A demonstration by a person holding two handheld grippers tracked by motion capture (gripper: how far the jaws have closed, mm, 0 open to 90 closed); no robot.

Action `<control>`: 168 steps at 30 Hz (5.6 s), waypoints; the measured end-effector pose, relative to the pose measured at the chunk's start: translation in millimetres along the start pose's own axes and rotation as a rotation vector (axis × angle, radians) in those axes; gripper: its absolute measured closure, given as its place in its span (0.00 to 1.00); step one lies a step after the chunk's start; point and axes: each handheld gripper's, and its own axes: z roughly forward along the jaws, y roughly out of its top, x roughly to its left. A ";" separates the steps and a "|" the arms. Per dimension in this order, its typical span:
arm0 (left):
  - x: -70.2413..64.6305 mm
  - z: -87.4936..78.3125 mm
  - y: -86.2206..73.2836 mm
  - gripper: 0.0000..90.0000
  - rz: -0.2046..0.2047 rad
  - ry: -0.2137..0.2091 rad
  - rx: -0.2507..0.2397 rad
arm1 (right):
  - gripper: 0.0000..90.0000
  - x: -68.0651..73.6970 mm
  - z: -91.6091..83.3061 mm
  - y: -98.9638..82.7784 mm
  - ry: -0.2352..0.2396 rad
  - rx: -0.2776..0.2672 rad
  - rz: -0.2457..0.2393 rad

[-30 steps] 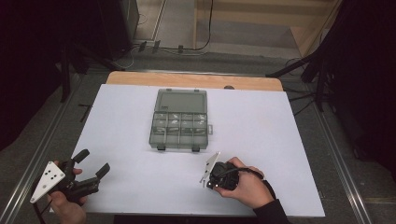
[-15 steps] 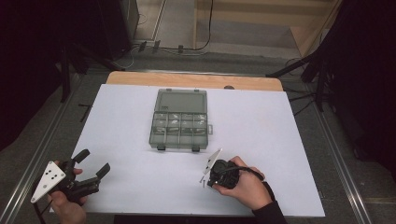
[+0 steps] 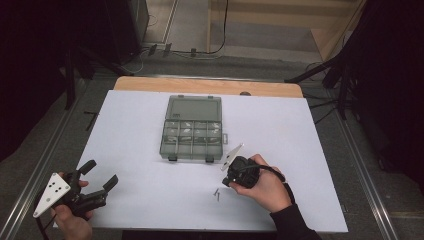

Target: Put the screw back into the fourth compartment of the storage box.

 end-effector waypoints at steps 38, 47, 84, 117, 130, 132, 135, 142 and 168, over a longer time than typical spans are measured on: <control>0.9 -1.6 0.1 0.12 -0.003 -0.010 -0.009 | 1.00 -96.5 -26.4 68.2 -0.094 -0.050 0.113; 1.3 -2.0 0.0 0.12 -0.009 -0.010 -0.014 | 1.00 -116.3 -7.5 89.2 -0.121 -0.016 0.143; -0.1 -1.9 0.3 0.12 0.000 -0.012 -0.005 | 0.89 -78.2 -28.9 66.4 -0.151 -0.110 0.146; -0.3 -0.7 0.2 0.12 0.001 -0.013 0.004 | 0.81 35.5 21.1 -18.3 -0.048 -0.113 0.215; -0.8 0.6 0.1 0.12 0.002 -0.020 0.005 | 0.70 44.7 32.6 -14.2 -0.114 -0.115 0.238; -0.8 0.5 0.2 0.12 0.003 -0.021 0.005 | 0.70 47.1 34.2 -12.9 -0.121 -0.103 0.235; -0.7 0.2 0.2 0.12 0.001 -0.019 0.005 | 0.72 48.9 35.1 -12.3 -0.145 -0.097 0.212; 0.3 -0.4 0.4 0.12 -0.001 -0.021 0.003 | 0.72 44.5 30.4 -22.0 -0.148 -0.102 0.209; -0.9 1.1 0.5 0.12 0.001 -0.026 0.006 | 0.96 53.1 23.3 -33.9 -0.060 -0.018 -0.067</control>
